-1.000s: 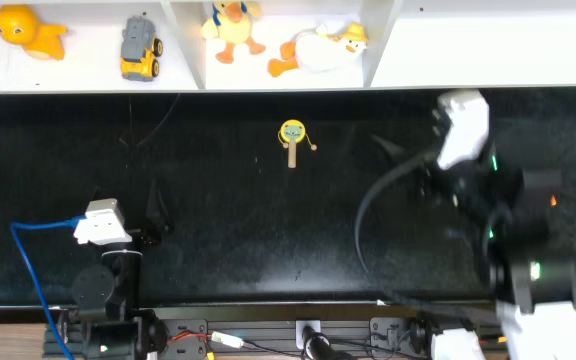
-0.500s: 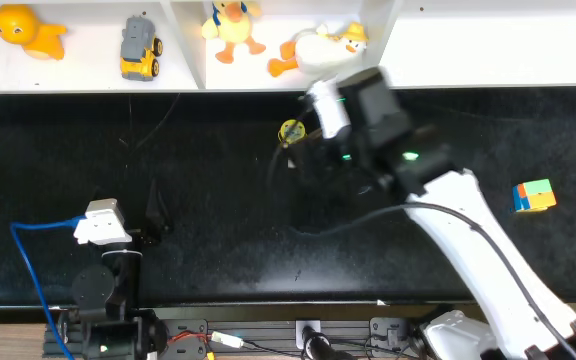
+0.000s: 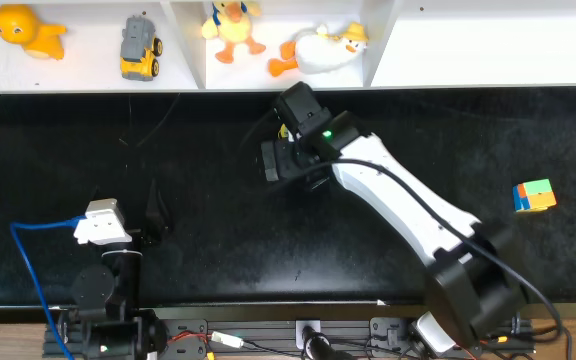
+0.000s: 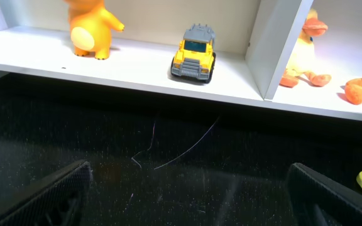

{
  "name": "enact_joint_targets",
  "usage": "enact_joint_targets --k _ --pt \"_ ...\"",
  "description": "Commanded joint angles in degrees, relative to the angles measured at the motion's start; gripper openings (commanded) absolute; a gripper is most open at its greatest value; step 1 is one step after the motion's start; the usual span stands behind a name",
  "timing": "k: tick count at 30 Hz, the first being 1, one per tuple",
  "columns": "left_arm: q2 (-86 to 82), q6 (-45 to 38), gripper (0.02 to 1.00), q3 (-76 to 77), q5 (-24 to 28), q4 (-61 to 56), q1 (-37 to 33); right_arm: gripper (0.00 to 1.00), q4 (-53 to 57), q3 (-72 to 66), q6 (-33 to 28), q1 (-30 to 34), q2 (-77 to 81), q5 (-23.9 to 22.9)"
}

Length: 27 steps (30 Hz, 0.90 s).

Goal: Store Toys

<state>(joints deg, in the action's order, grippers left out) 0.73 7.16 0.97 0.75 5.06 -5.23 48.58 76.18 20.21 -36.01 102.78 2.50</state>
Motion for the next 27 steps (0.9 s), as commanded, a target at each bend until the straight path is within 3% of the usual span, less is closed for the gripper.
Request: enact_joint_targets --k 1,11,18,27 --pt "-0.6 0.4 0.996 -0.5 -0.5 -0.3 0.4 1.000 -1.2 1.5 6.9 0.0 3.0 0.0" --pt "-0.6 0.4 0.998 -0.5 -0.5 -0.3 0.4 0.996 -3.3 1.5 8.1 0.0 8.3 0.6" --pt "-0.6 0.4 0.998 -0.5 -0.5 -0.3 0.4 0.930 -4.1 1.5 8.5 0.0 11.5 0.9" --pt "-0.6 0.4 0.996 -0.5 -0.5 -0.3 0.4 0.457 -4.8 1.5 8.5 0.0 12.3 0.9"
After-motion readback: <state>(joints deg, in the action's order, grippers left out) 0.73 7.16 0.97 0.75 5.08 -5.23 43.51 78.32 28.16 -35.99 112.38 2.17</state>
